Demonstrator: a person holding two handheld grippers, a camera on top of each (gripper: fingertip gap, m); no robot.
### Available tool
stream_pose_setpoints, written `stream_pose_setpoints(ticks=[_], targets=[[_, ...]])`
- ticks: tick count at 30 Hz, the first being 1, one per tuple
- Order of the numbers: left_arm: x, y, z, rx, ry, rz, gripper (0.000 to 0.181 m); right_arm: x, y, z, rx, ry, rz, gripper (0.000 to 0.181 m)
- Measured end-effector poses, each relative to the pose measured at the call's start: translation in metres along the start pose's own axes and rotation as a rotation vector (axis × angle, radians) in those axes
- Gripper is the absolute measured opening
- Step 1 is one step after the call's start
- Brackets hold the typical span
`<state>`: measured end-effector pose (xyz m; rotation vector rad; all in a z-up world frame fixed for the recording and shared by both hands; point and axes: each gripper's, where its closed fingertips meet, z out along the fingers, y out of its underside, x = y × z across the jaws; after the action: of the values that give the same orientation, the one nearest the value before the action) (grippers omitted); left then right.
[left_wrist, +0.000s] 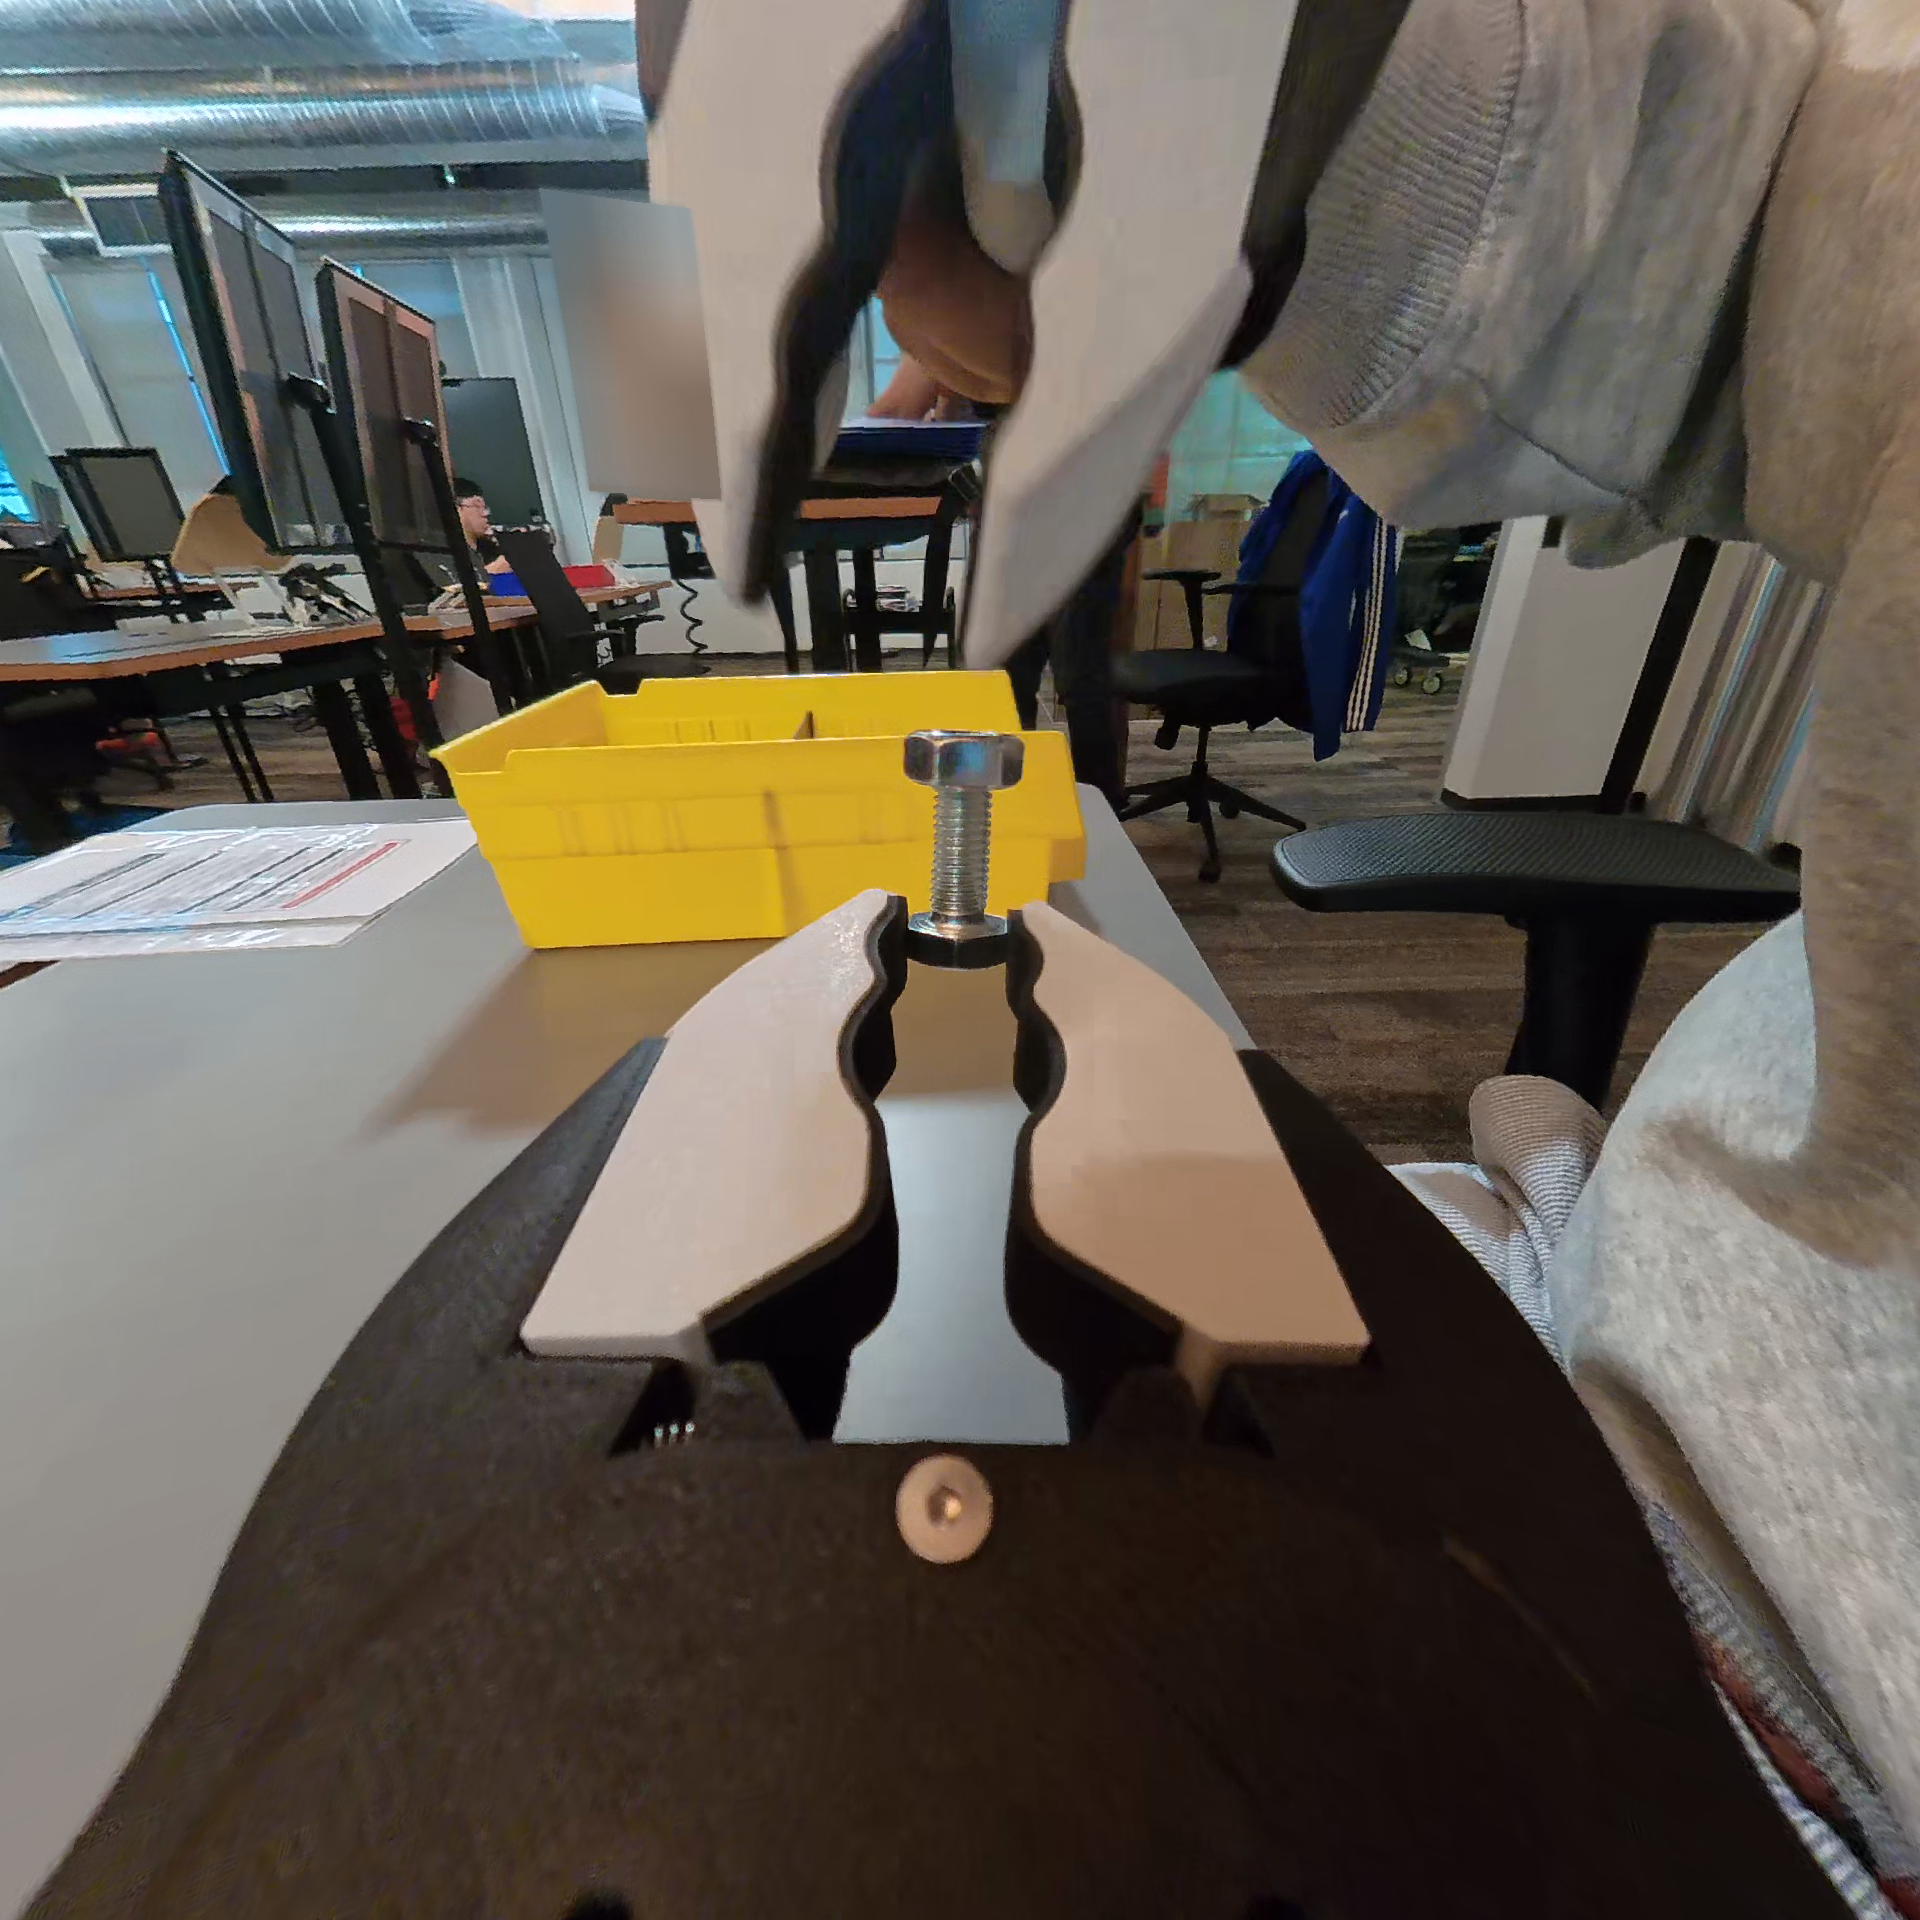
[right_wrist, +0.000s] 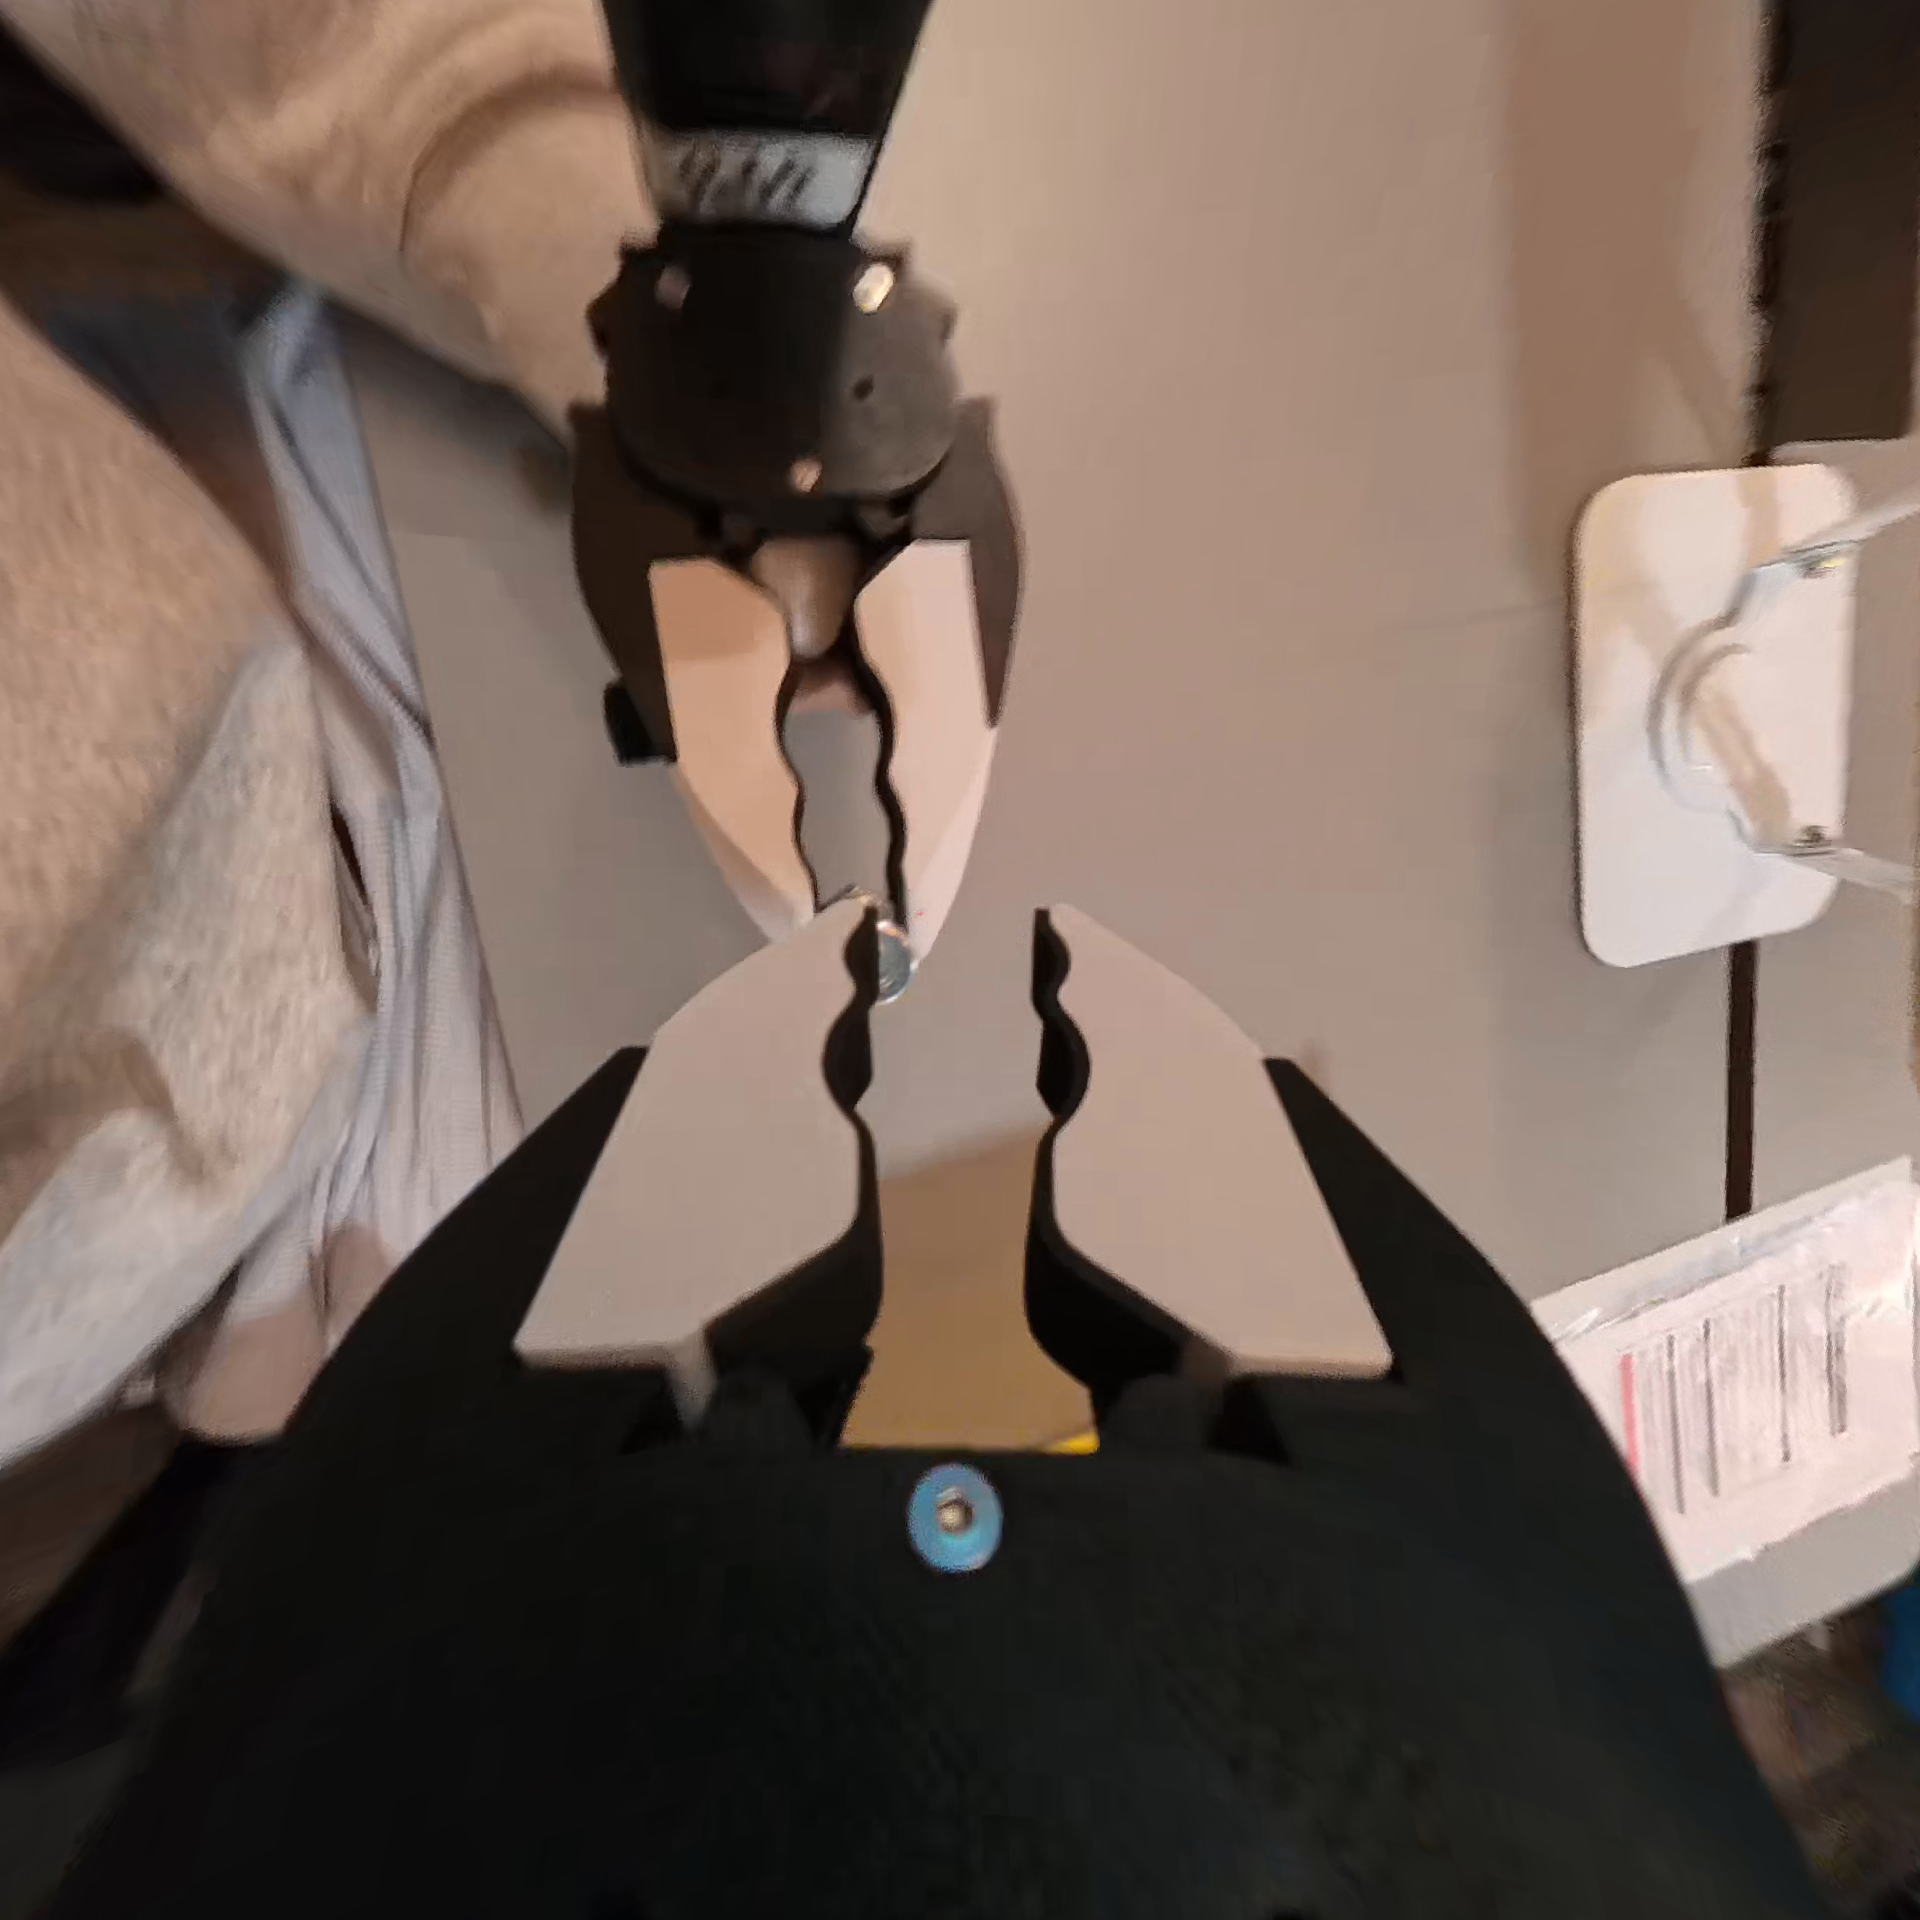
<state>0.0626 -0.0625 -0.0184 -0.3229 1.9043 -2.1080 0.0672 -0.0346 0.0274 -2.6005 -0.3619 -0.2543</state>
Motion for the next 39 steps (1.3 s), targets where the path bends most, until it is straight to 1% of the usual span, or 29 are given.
stream_pose_setpoints(ticks=[2, 3, 5, 7, 10, 12, 14, 16, 18, 20, 21, 22, 24, 26, 27, 28, 29, 30, 34, 35, 37, 38, 39], targets=[[-0.003, -0.001, -0.001, 0.006, -0.014, -0.007, 0.018, 0.012, -0.012, -0.013, 0.121, 0.049, 0.077, 0.035], [-0.004, -0.001, -0.001, 0.006, -0.024, -0.009, 0.018, 0.017, -0.016, -0.019, 0.178, 0.063, 0.115, 0.042], [-0.007, -0.001, -0.002, 0.009, -0.038, -0.014, 0.019, 0.024, -0.019, -0.029, 0.264, 0.076, 0.195, 0.072], [-0.009, -0.002, -0.003, 0.017, -0.043, -0.028, 0.018, 0.028, -0.018, -0.034, 0.325, 0.074, 0.259, 0.088], [-0.012, -0.003, -0.004, 0.027, -0.052, -0.043, 0.018, 0.032, -0.021, -0.044, 0.448, 0.106, 0.303, 0.095], [-0.014, -0.003, -0.005, 0.028, -0.058, -0.048, 0.018, 0.034, -0.024, -0.054, 0.53, 0.145, 0.318, 0.096], [-0.015, -0.003, -0.005, 0.03, -0.064, -0.052, 0.018, 0.035, -0.026, -0.062, 0.584, 0.186, 0.332, 0.101], [-0.016, -0.002, -0.005, 0.028, -0.069, -0.054, 0.018, 0.033, -0.025, -0.065, 0.604, 0.205, 0.357, 0.111], [-0.017, -0.002, -0.006, 0.029, -0.074, -0.054, 0.018, 0.031, -0.019, -0.061, 0.585, 0.188, 0.442, 0.124], [-0.018, -0.002, -0.006, 0.029, -0.079, -0.052, 0.018, 0.026, -0.014, -0.056, 0.588, 0.122, 0.545, 0.124], [-0.019, -0.003, -0.007, 0.03, -0.082, -0.053, 0.019, 0.023, -0.011, -0.054, 0.599, 0.093, 0.579, 0.115], [-0.02, -0.003, -0.007, 0.031, -0.085, -0.055, 0.019, 0.022, -0.008, -0.055, 0.626, 0.08, 0.599, 0.1], [-0.021, -0.002, -0.008, 0.031, -0.091, -0.058, 0.018, 0.024, -0.007, -0.065, 0.751, 0.092, 0.619, 0.064], [-0.023, -0.002, -0.008, 0.033, -0.099, -0.06, 0.018, 0.024, -0.006, -0.076, 0.876, 0.075, 0.635, 0.039], [-0.024, -0.002, -0.009, 0.036, -0.104, -0.061, 0.018, 0.024, -0.005, -0.08, 0.92, 0.077, 0.625, 0.023], [-0.025, -0.003, -0.01, 0.041, -0.11, -0.061, 0.018, 0.023, -0.004, -0.084, 0.953, 0.098, 0.601, 0.007], [-0.026, -0.003, -0.01, 0.043, -0.112, -0.064, 0.018, 0.025, -0.002, -0.086, 0.974, 0.146, 0.571, 0.0], [-0.027, -0.003, -0.01, 0.042, -0.111, -0.068, 0.018, 0.025, -0.001, -0.088, 0.98, 0.197, 0.53, 0.0], [-0.027, 0.0, -0.01, 0.037, -0.111, -0.078, 0.019, 0.014, -0.005, -0.091, 0.916, 0.343, 0.312, 0.0], [-0.028, -0.001, -0.01, 0.038, -0.113, -0.078, 0.019, 0.012, -0.007, -0.091, 0.882, 0.396, 0.252, 0.0], [-0.028, -0.001, -0.011, 0.044, -0.119, -0.071, 0.018, 0.016, -0.003, -0.085, 0.741, 0.535, 0.166, 0.0], [-0.028, -0.003, -0.012, 0.05, -0.121, -0.065, 0.018, 0.017, -0.001, -0.08, 0.673, 0.568, 0.137, 0.0], [-0.028, -0.004, -0.012, 0.053, -0.12, -0.062, 0.018, 0.017, -0.001, -0.078, 0.638, 0.59, 0.129, 0.0]])
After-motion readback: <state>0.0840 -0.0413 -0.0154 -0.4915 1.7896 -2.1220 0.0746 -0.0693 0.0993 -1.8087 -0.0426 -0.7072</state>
